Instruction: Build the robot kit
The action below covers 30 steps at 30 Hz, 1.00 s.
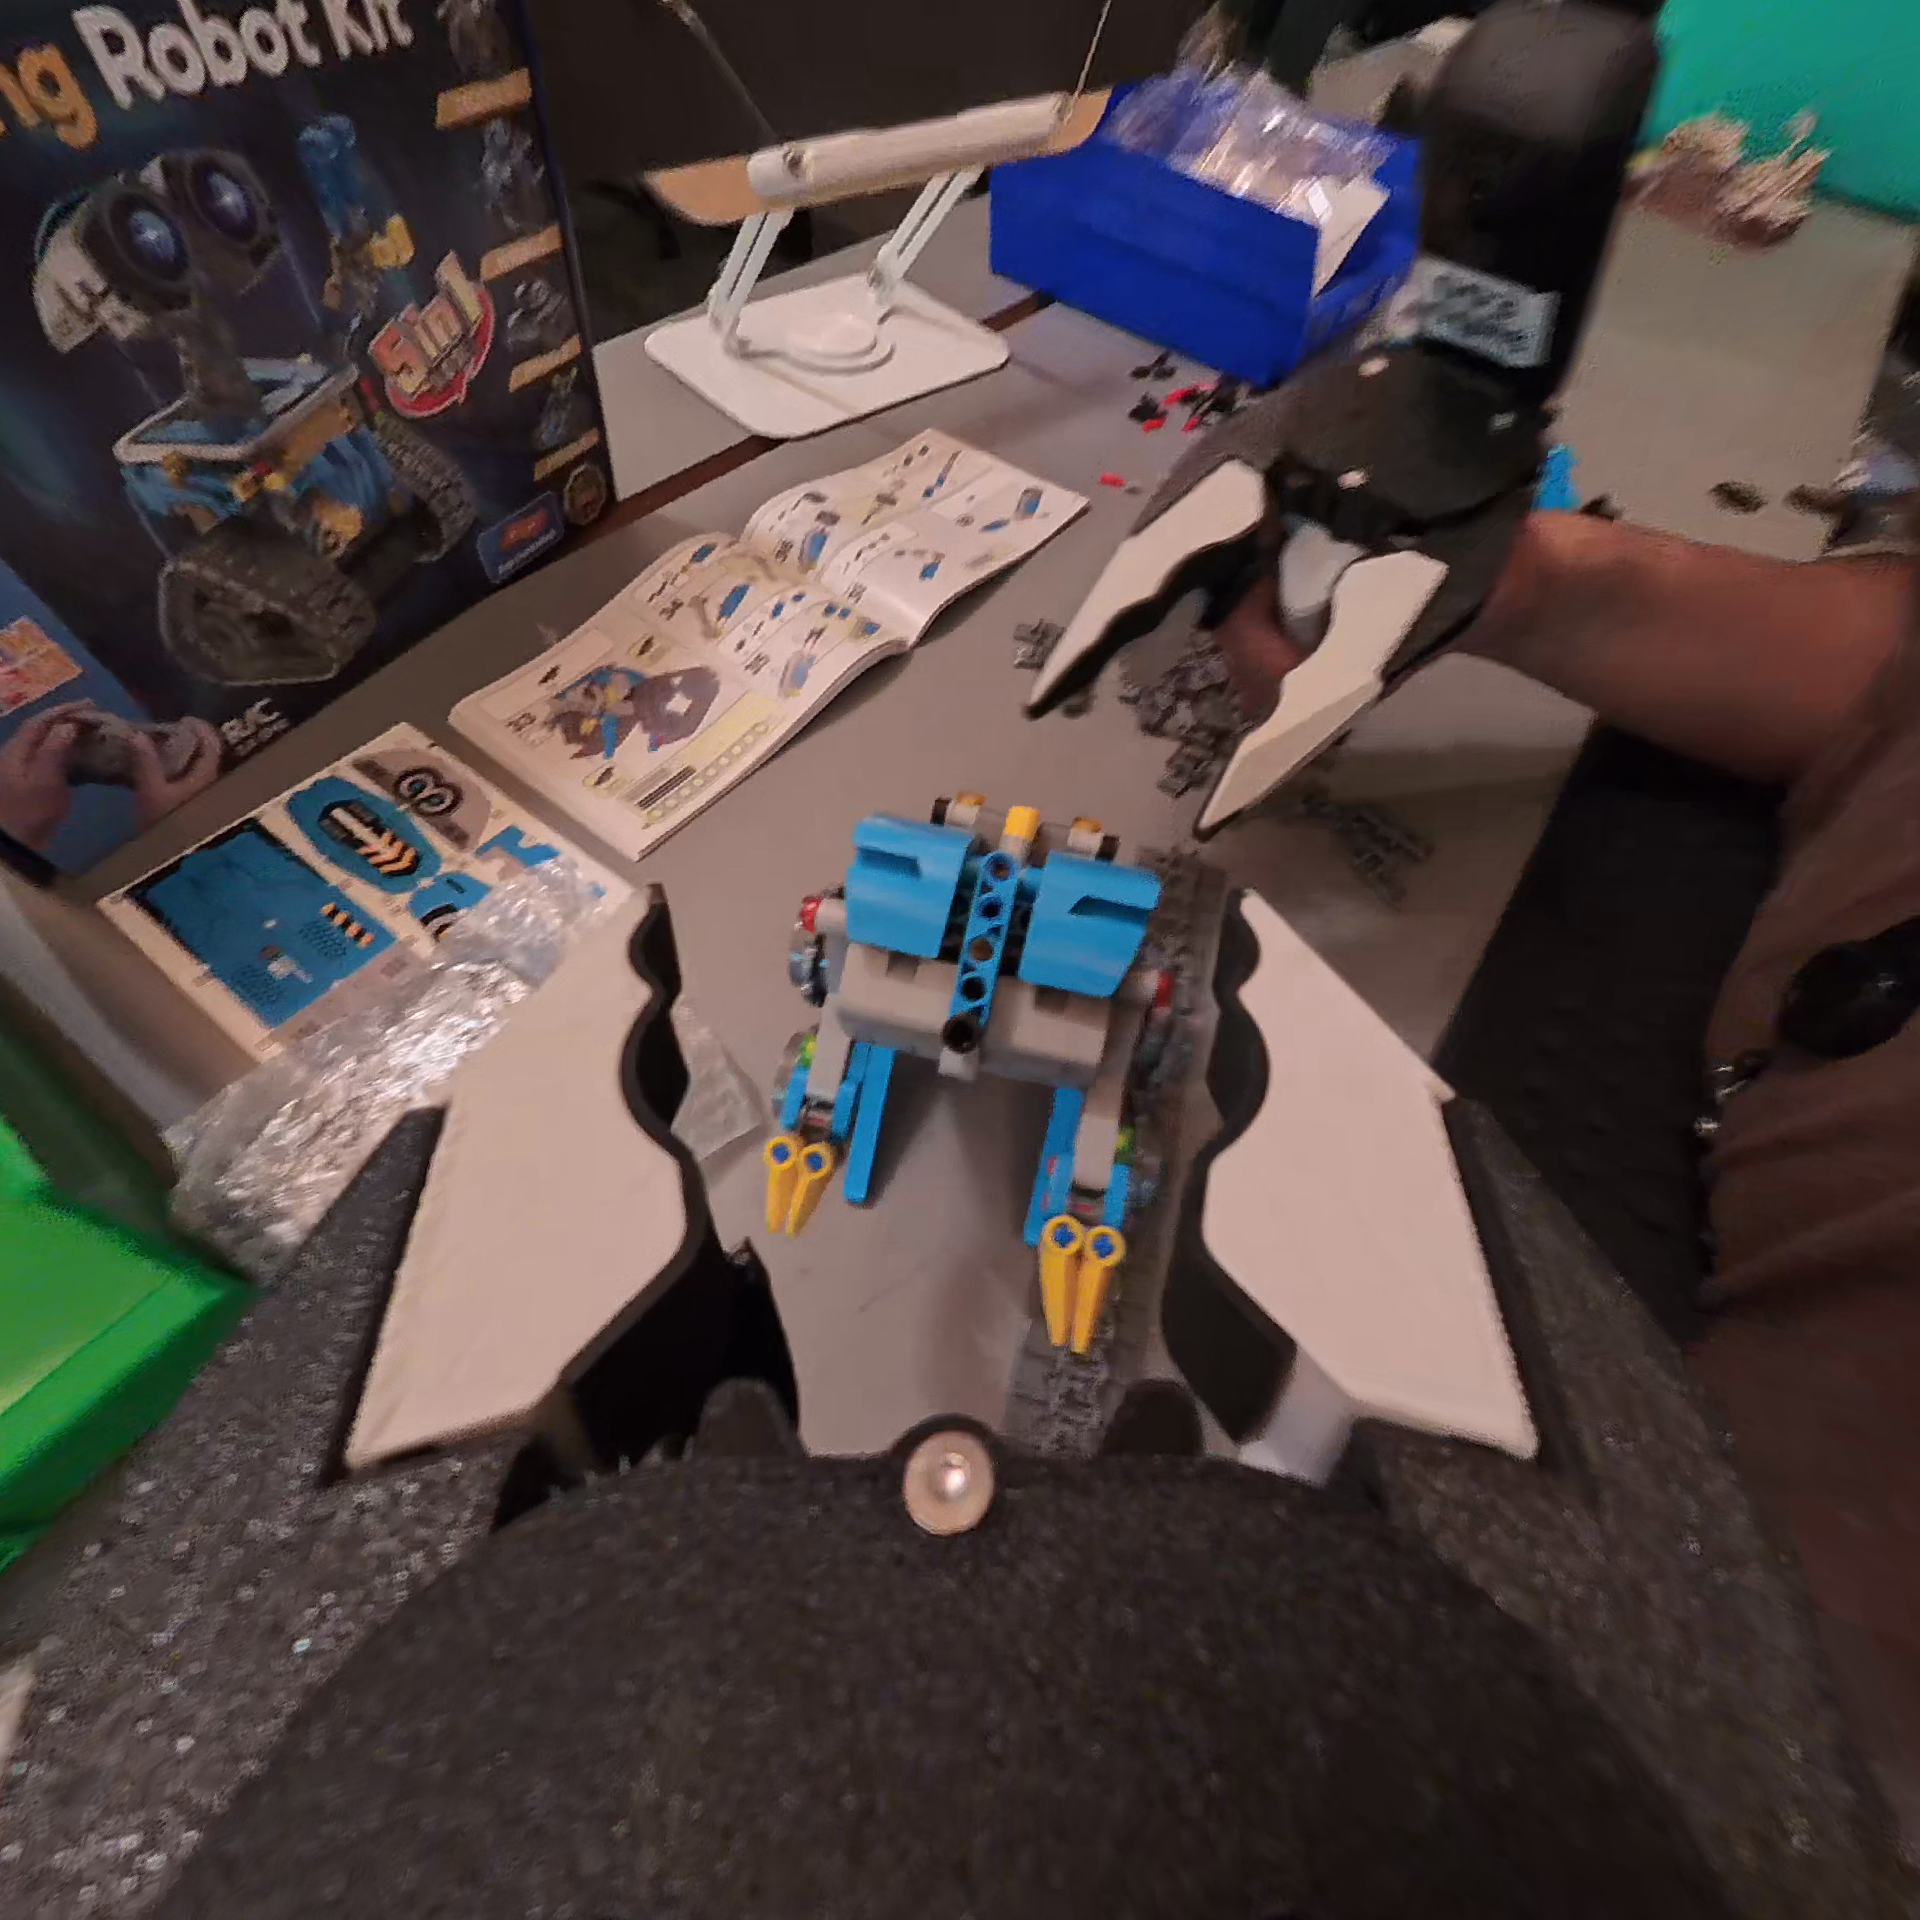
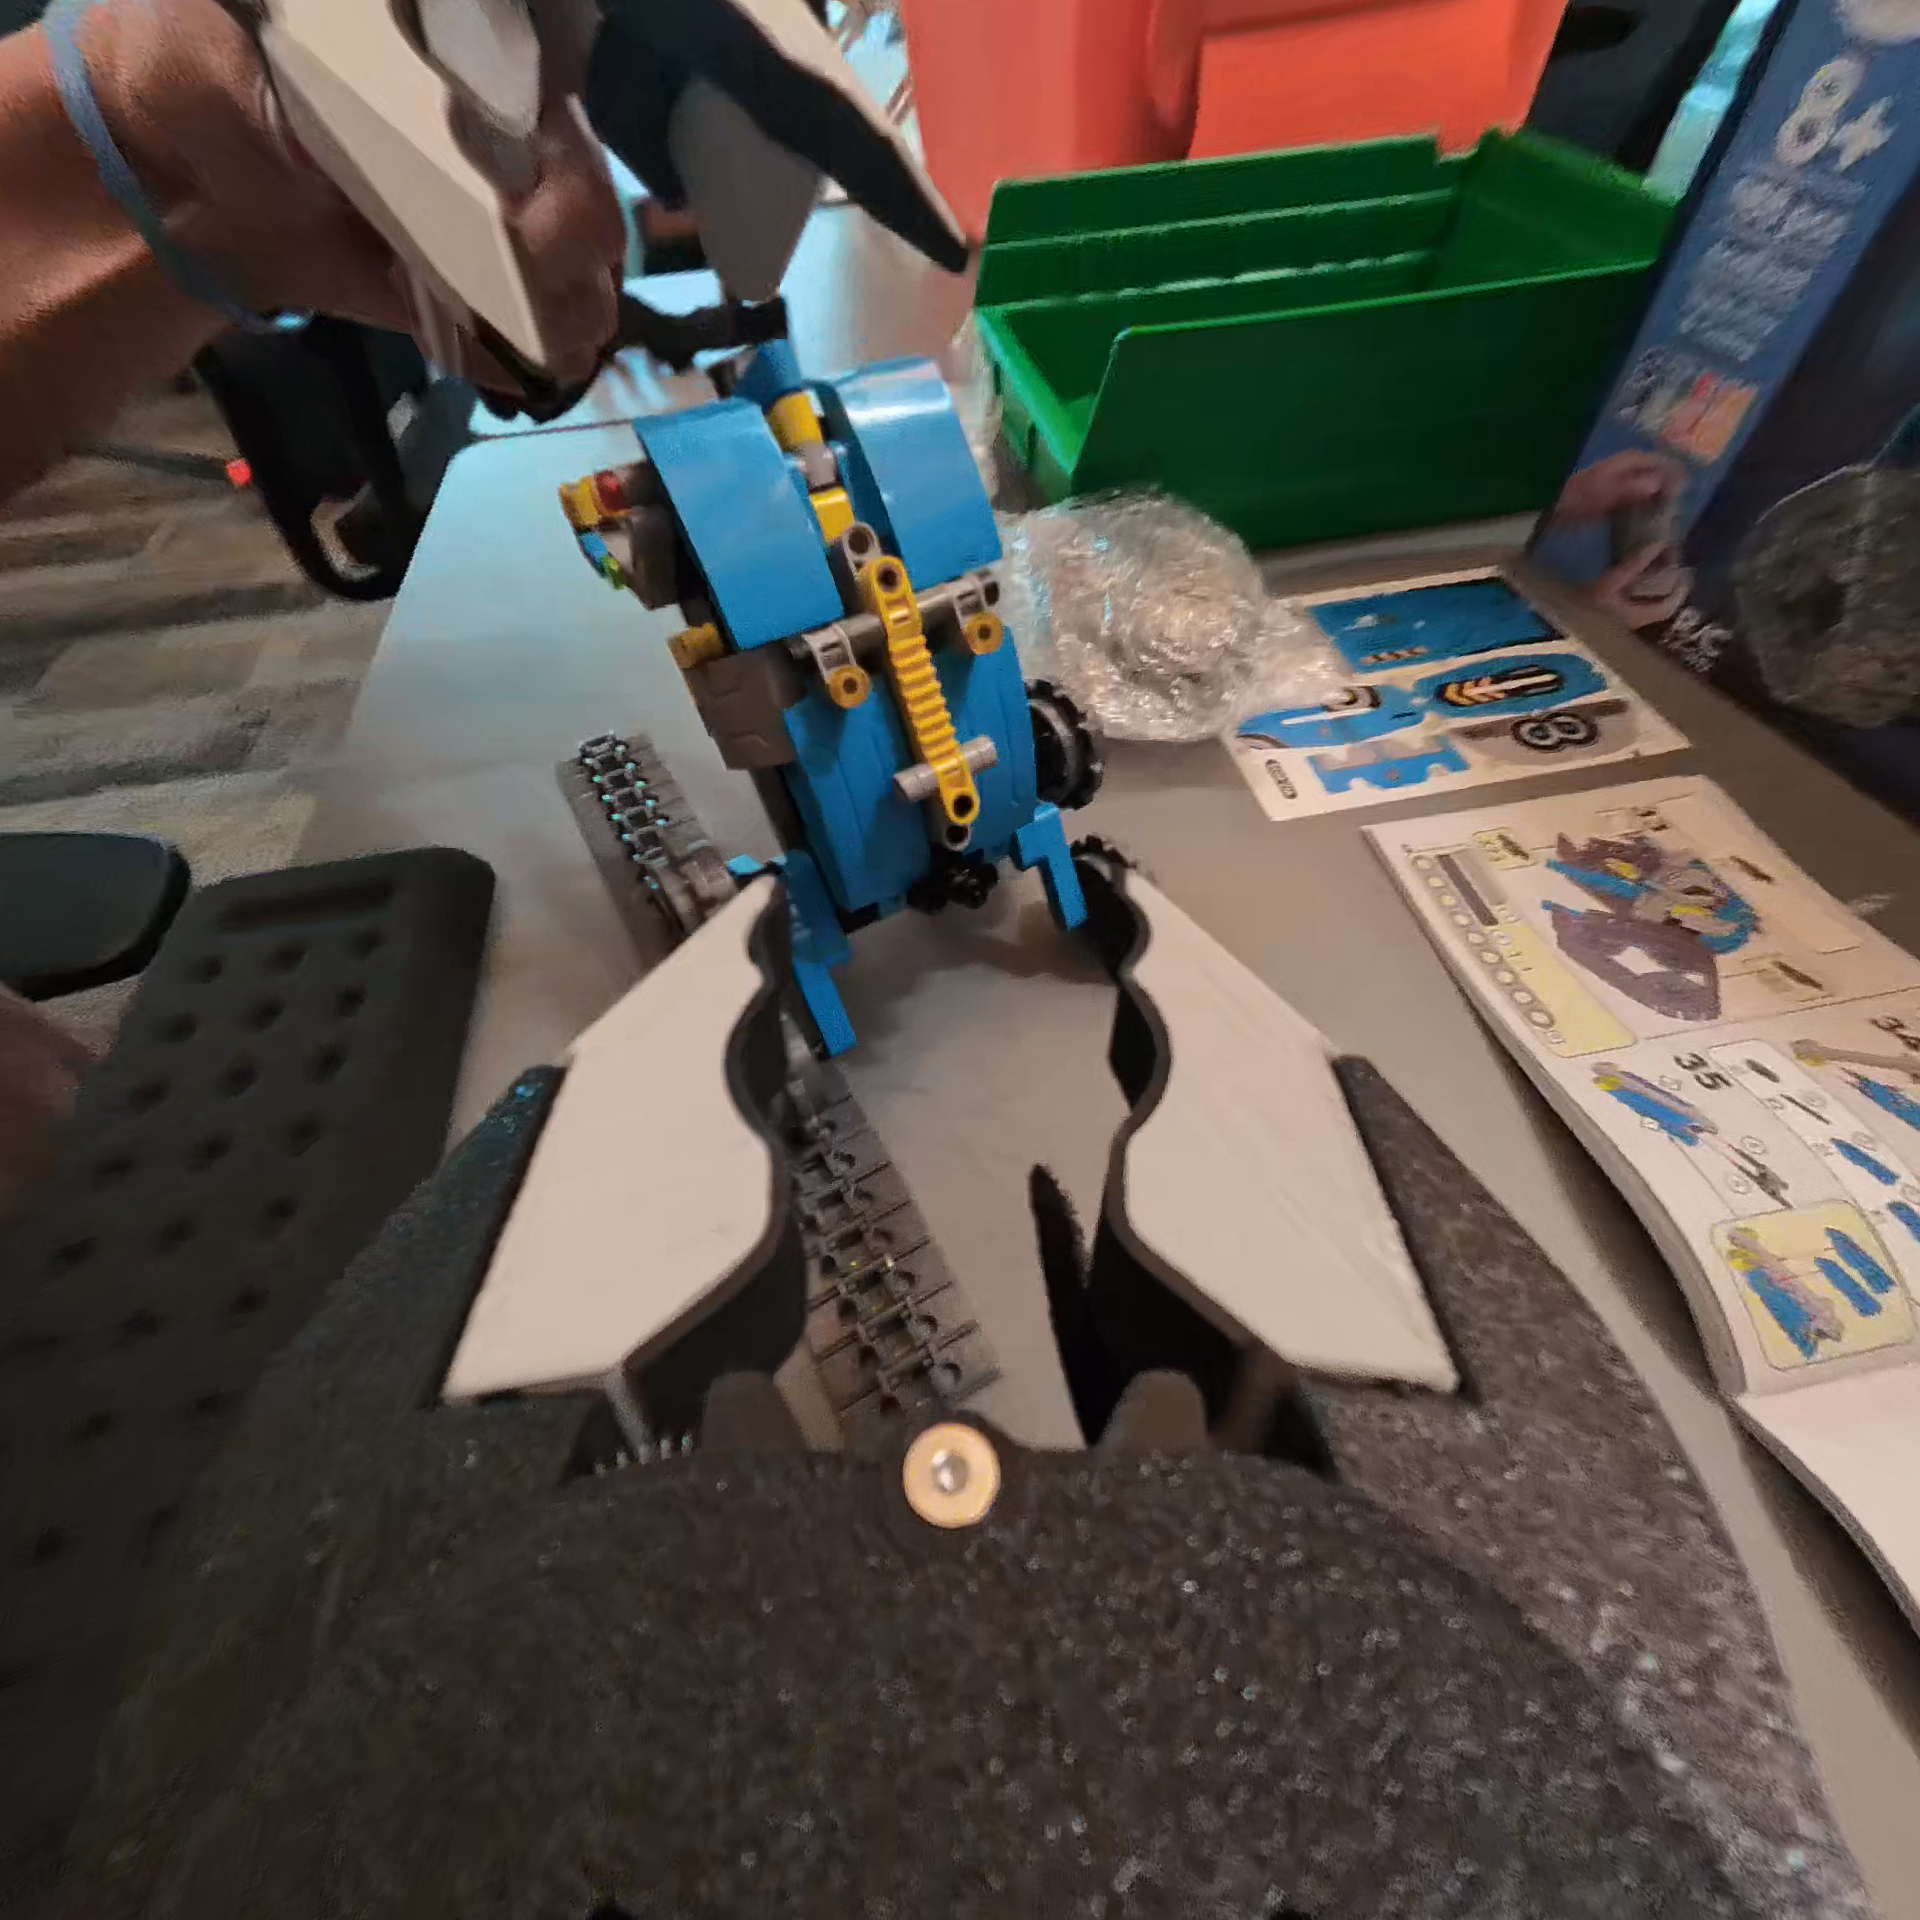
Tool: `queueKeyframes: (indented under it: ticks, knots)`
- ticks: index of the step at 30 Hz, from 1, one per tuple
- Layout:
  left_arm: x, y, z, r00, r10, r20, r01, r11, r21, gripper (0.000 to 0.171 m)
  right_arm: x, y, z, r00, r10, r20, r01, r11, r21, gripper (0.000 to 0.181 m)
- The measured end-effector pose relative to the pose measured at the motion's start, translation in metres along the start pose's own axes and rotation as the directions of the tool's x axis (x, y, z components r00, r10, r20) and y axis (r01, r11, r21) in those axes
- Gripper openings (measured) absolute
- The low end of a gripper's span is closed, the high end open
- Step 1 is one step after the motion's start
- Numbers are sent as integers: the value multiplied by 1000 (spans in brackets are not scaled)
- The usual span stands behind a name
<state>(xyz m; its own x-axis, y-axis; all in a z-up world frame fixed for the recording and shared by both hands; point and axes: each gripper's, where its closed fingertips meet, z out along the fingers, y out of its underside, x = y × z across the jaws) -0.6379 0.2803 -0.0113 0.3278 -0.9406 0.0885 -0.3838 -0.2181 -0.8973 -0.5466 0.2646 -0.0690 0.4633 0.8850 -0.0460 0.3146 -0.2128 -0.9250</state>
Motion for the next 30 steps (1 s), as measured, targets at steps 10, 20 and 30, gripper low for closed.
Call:
queueKeyframes:
  ticks: [10, 20, 30]
  knots:
    - [13, 32, -27, 993, -101, 66, 98, 994, 57, 106, 9, -31, 8, 969, -44, 242, 76, 989, -125, 88]
    - [18, 78, 11, 945, -318, 70, 312, 946, 91, 106, -15, -15, 58, 933, -134, 335, 207, 960, -191, 92]
    - [23, 65, 44, 928, -371, -26, 371, 922, 112, 56, -27, -3, 74, 912, -169, 373, 255, 948, -193, 72]
